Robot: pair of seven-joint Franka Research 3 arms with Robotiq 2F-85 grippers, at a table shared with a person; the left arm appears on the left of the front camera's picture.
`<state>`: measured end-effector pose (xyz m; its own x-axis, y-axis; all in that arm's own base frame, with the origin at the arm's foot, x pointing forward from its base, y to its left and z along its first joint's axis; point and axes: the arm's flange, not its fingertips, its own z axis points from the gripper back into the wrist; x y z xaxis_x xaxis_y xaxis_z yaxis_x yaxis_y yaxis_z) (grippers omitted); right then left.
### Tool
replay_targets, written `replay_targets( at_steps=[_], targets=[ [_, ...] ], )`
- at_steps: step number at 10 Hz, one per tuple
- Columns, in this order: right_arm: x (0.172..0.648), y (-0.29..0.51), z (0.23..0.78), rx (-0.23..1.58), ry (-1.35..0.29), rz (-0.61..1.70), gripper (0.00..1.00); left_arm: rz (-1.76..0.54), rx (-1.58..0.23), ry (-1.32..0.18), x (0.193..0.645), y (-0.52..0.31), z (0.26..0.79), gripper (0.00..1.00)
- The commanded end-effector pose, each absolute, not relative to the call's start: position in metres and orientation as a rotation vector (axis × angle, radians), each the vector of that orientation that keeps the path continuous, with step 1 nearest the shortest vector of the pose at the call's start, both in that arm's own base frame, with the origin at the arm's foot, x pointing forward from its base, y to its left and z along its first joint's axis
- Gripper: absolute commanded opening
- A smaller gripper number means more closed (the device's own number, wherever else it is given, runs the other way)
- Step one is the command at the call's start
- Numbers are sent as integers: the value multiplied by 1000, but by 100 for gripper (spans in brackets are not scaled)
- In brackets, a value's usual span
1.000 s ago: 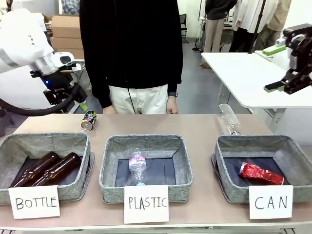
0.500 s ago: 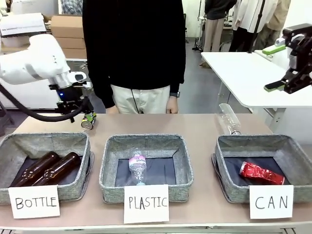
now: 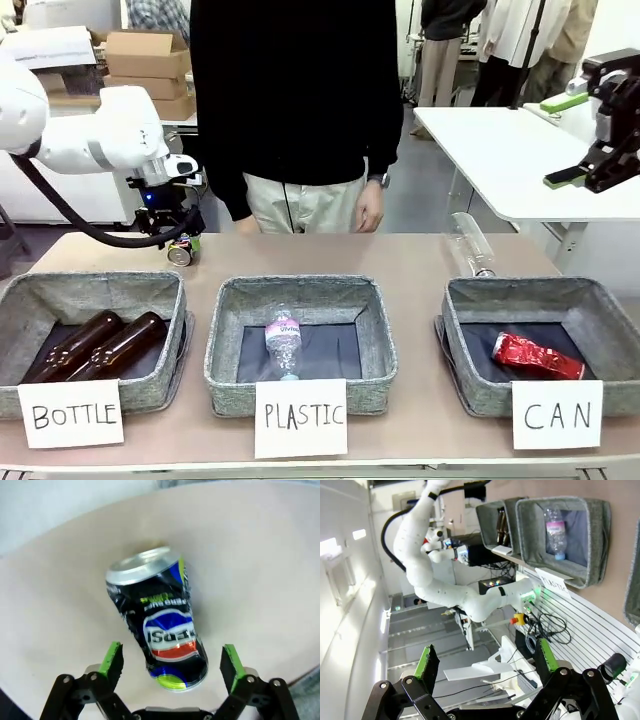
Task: Sort the can waste into the basket.
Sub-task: Pick up the can waste from the table and place it in the right Fabric basket.
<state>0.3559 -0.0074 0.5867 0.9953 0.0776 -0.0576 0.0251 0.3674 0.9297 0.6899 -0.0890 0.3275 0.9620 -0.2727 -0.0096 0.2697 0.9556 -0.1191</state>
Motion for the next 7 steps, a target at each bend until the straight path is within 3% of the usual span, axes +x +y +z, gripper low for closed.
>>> replay_targets(
  at_steps=[1, 4, 5, 6, 7],
  targets=[
    [355, -9, 590, 1194, 95, 45, 100, -254, -61, 1, 699, -98, 319, 100],
    [355, -9, 590, 1194, 95, 45, 100, -238, -65, 31, 700, -97, 313, 100],
    [355, -9, 590, 1194, 95, 45, 100, -225, -28, 40, 700, -96, 312, 42],
    [355, -9, 590, 1194, 95, 45, 100, -225, -34, 32, 700, -95, 312, 43],
    [355, -9, 590, 1194, 95, 45, 100, -223, -38, 22, 699, -95, 312, 0]
  ],
)
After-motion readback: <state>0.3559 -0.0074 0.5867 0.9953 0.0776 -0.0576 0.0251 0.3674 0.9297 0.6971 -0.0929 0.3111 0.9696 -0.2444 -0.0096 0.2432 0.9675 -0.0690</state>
